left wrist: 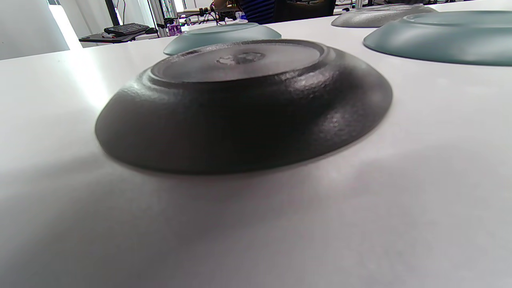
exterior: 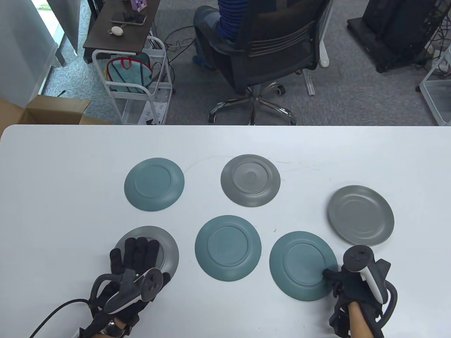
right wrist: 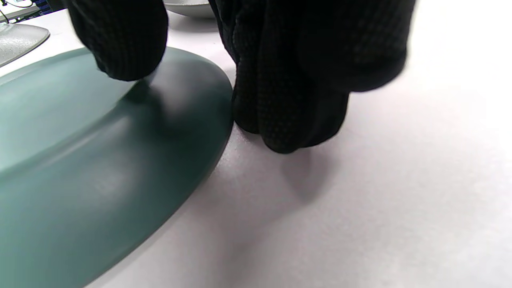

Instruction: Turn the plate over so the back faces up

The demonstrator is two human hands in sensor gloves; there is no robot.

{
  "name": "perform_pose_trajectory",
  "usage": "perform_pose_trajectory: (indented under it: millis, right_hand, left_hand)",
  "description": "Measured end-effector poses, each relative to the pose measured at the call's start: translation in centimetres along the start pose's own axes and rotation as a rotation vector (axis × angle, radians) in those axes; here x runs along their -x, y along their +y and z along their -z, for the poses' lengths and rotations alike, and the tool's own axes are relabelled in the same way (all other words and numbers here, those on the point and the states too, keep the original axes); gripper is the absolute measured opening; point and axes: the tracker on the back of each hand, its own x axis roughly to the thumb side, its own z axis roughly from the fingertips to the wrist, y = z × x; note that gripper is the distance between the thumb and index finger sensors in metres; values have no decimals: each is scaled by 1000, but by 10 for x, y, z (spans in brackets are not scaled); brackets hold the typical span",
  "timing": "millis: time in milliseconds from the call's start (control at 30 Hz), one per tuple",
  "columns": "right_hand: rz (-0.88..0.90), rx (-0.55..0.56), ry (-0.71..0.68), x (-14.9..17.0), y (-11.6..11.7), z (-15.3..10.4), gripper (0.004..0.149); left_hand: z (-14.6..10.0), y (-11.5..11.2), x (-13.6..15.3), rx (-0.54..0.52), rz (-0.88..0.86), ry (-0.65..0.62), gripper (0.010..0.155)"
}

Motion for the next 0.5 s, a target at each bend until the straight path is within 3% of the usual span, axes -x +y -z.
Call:
perform_pose_trajectory:
  millis: [500]
  right_hand:
    - [-76,132,-68,-9,-18,-4,72]
  left_hand:
    - [1,-1,0,12,-2,-1,89]
